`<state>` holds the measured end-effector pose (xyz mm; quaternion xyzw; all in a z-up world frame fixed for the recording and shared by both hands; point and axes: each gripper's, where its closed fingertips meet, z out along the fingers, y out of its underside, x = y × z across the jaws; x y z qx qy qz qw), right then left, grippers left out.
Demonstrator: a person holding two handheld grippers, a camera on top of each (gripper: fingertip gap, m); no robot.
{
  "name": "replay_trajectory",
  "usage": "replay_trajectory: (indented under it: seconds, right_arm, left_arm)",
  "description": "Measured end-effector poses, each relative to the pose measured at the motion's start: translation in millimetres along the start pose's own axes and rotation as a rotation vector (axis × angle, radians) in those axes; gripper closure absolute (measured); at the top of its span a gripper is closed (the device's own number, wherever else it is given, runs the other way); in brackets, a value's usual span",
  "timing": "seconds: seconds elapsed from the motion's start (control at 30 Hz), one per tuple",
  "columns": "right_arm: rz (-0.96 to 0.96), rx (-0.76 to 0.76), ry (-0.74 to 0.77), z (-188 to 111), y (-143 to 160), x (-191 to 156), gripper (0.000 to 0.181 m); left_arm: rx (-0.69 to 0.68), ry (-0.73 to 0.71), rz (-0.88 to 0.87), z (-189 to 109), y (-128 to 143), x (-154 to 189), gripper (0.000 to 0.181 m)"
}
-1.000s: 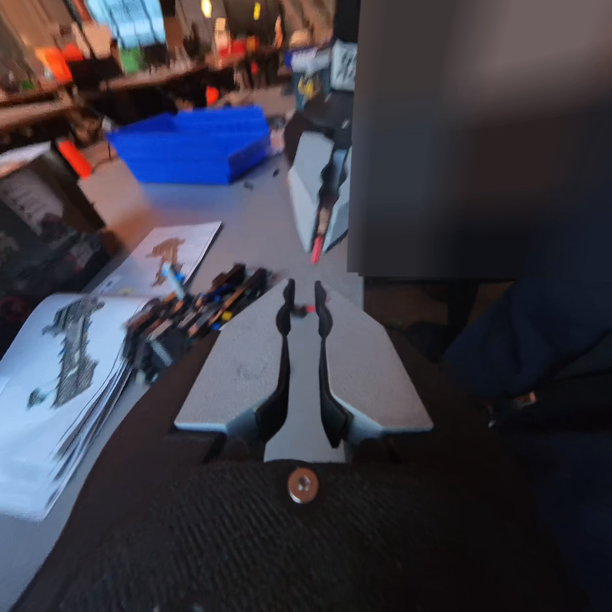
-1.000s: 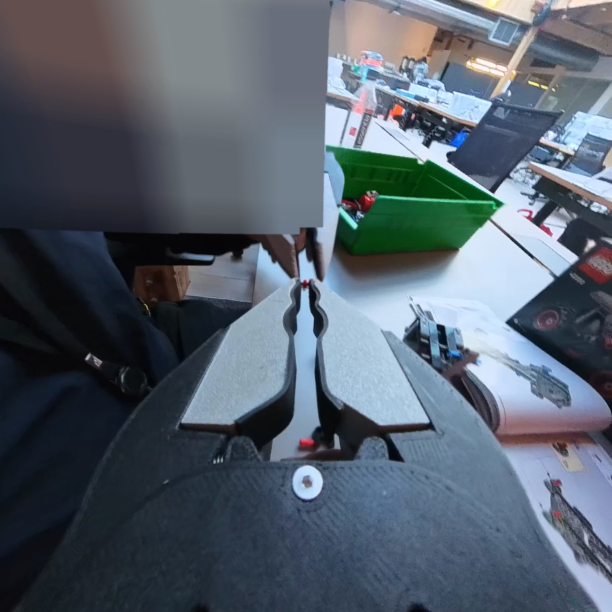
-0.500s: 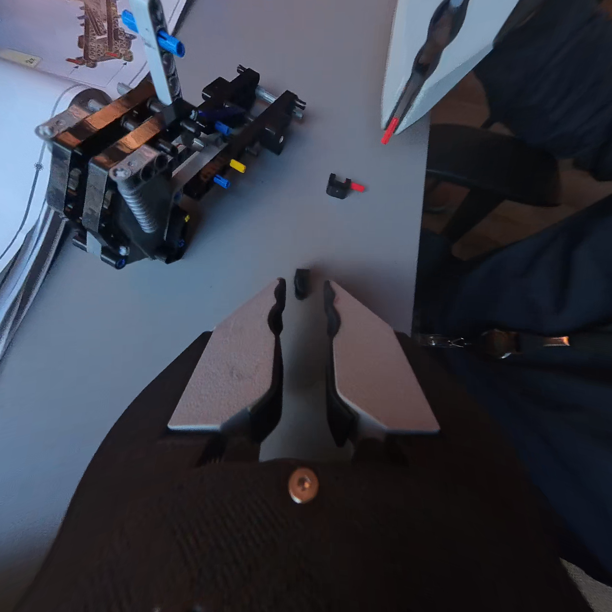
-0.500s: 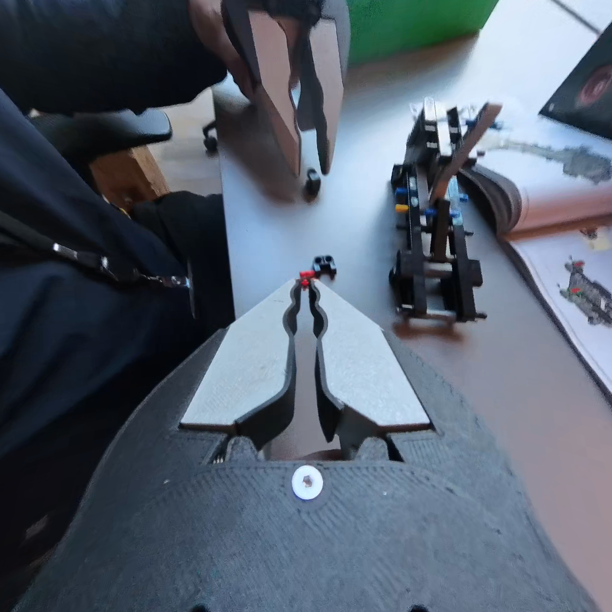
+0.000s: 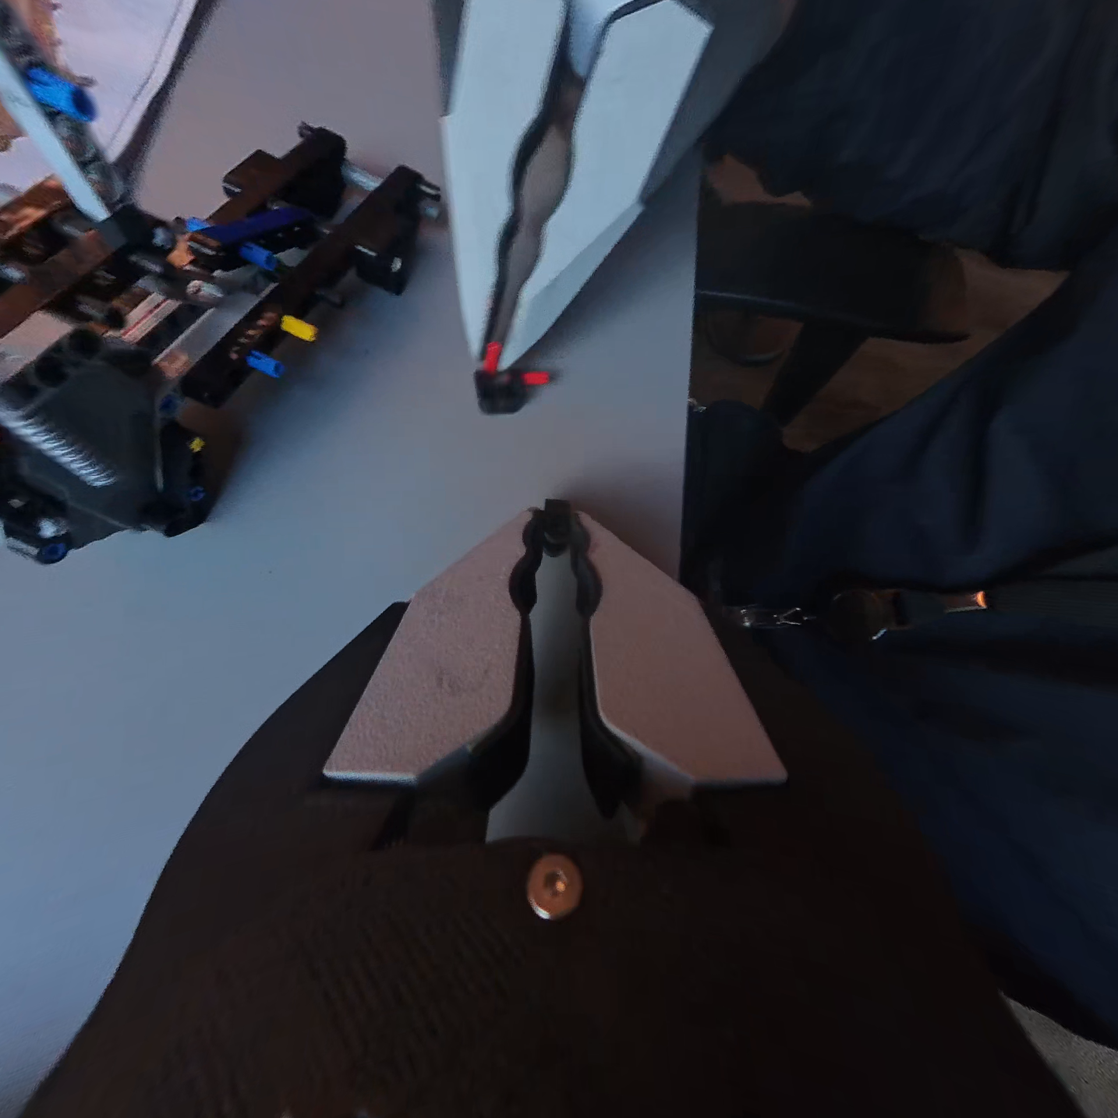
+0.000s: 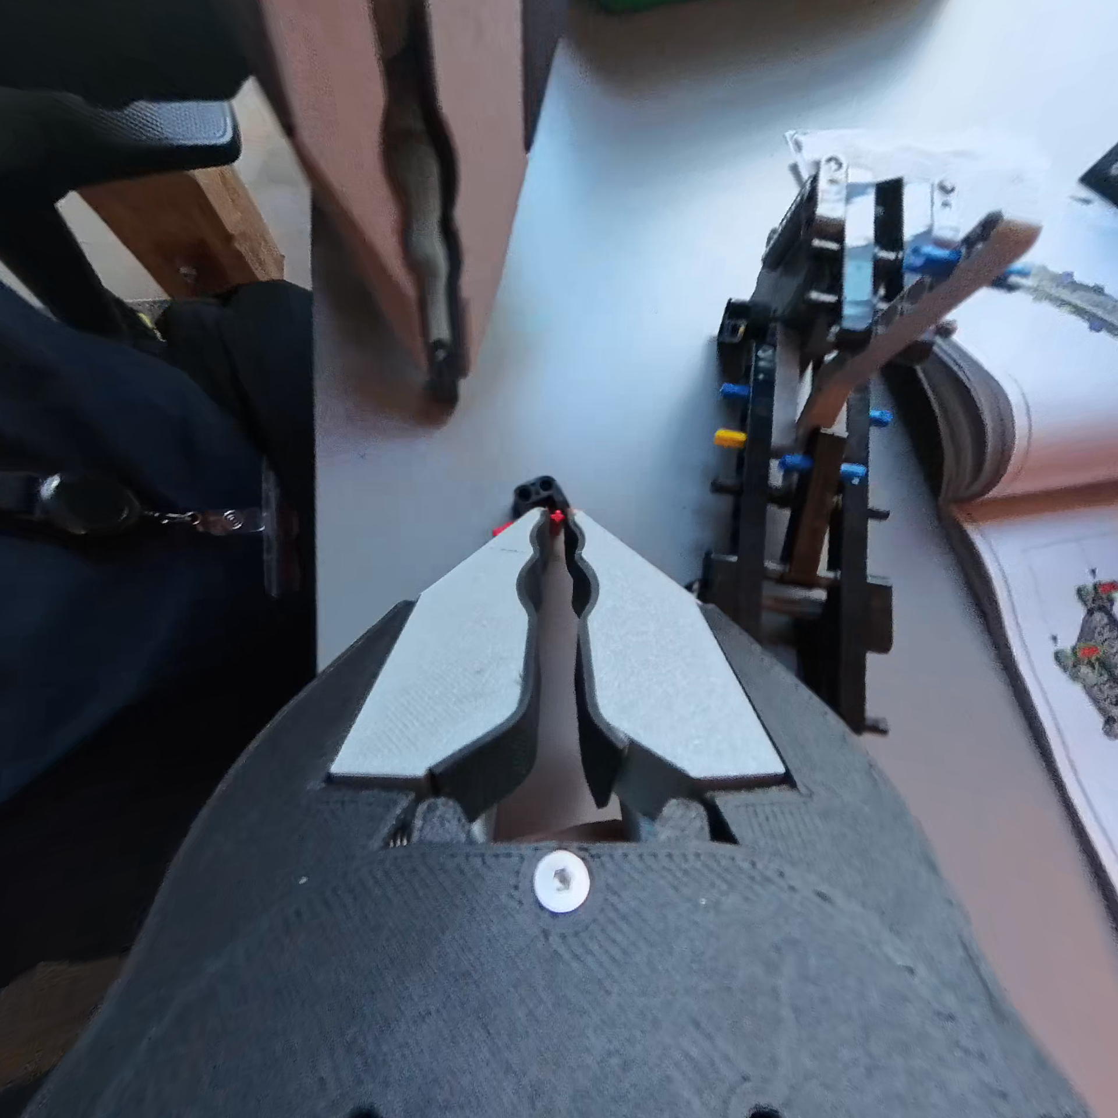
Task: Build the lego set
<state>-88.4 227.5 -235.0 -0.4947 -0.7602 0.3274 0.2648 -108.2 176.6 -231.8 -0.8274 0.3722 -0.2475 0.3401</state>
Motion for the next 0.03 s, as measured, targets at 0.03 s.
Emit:
replay_trajectory:
  seconds: [0.03]
  right_arm:
    - [0.002,0.000,0.001,3.7,-3.1,3.3,0.181]
  left_arm:
    - [0.000,0.005,0.011,2.7,-1.5,3.7,0.177]
